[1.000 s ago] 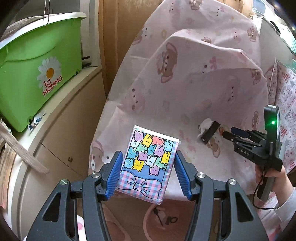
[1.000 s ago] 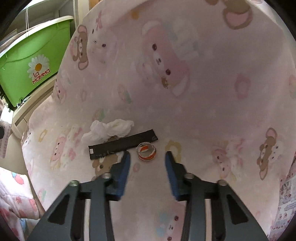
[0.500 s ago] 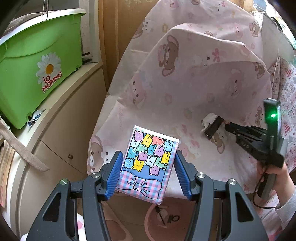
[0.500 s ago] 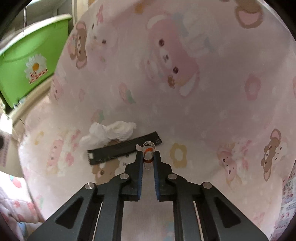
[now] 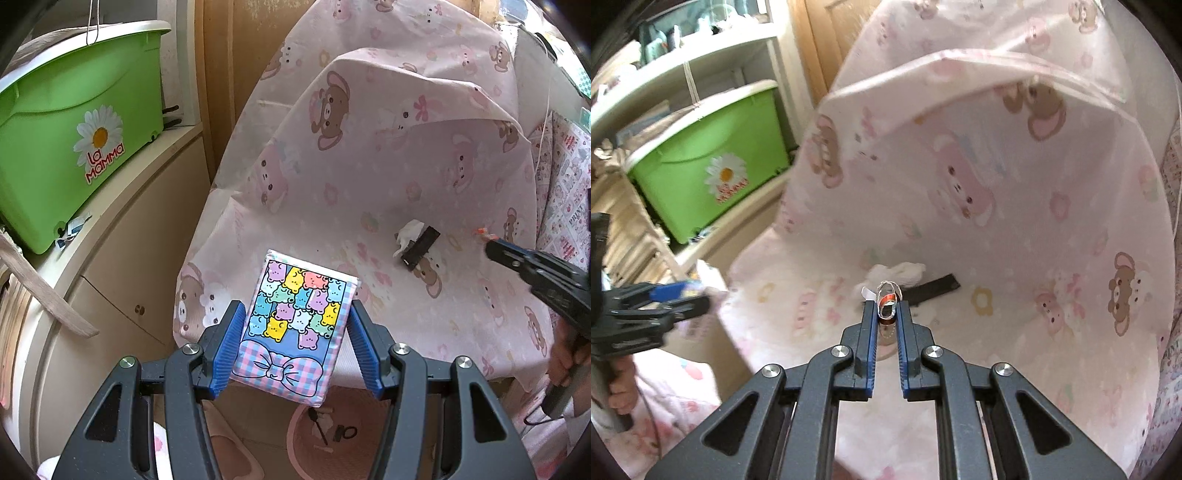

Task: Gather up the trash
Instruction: 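Carry the tissue packet and tape roll down over the pink wastebasket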

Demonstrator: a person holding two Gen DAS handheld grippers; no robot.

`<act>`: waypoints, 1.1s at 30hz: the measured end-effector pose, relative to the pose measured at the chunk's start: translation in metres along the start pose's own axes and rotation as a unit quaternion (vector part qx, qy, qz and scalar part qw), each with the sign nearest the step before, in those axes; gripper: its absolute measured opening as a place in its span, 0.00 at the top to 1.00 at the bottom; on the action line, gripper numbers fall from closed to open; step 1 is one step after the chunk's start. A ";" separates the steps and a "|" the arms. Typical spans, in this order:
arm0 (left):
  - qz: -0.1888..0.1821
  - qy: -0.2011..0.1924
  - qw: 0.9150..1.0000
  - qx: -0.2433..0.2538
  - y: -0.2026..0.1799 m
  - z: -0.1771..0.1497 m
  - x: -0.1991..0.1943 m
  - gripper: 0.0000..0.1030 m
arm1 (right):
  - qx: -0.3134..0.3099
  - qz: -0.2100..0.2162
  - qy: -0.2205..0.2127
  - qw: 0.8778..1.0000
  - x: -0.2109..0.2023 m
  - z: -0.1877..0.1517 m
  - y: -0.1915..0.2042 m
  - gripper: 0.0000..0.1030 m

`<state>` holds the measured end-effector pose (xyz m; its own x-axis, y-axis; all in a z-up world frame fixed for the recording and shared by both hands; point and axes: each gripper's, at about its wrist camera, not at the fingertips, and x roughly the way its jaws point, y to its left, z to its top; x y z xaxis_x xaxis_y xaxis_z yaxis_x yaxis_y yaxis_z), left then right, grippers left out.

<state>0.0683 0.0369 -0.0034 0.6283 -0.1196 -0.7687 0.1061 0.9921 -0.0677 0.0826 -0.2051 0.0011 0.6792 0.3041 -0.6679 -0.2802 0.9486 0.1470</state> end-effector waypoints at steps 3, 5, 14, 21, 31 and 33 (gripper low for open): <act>-0.015 0.015 1.000 0.001 -0.003 0.001 -0.003 0.47 | -0.004 0.007 -0.011 1.000 -0.027 0.000 0.015 0.89; -0.026 0.022 0.999 0.002 -0.006 0.003 -0.008 0.47 | -0.012 0.018 -0.021 1.000 -0.047 0.000 0.027 0.89; -0.054 0.036 0.998 -0.011 -0.018 -0.010 -0.041 0.47 | -0.045 0.040 0.011 0.998 -0.088 -0.032 0.072 0.89; -0.046 0.059 0.997 -0.007 -0.024 -0.028 -0.022 0.47 | -0.058 0.037 0.052 0.996 -0.065 -0.061 0.087 0.89; -0.067 0.150 0.986 -0.008 -0.025 -0.054 0.019 0.46 | -0.056 0.034 0.124 0.990 -0.027 -0.096 0.078 0.89; -0.072 0.171 0.983 -0.010 -0.027 -0.060 0.027 0.47 | -0.065 0.031 0.140 0.988 -0.021 -0.103 0.079 0.89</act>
<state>0.0364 0.0089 -0.0605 0.3116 -0.2413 -0.9191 0.1566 0.9670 -0.2008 -0.0235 -0.1455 -0.0488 0.4494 0.3086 -0.8383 -0.4123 0.9042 0.1119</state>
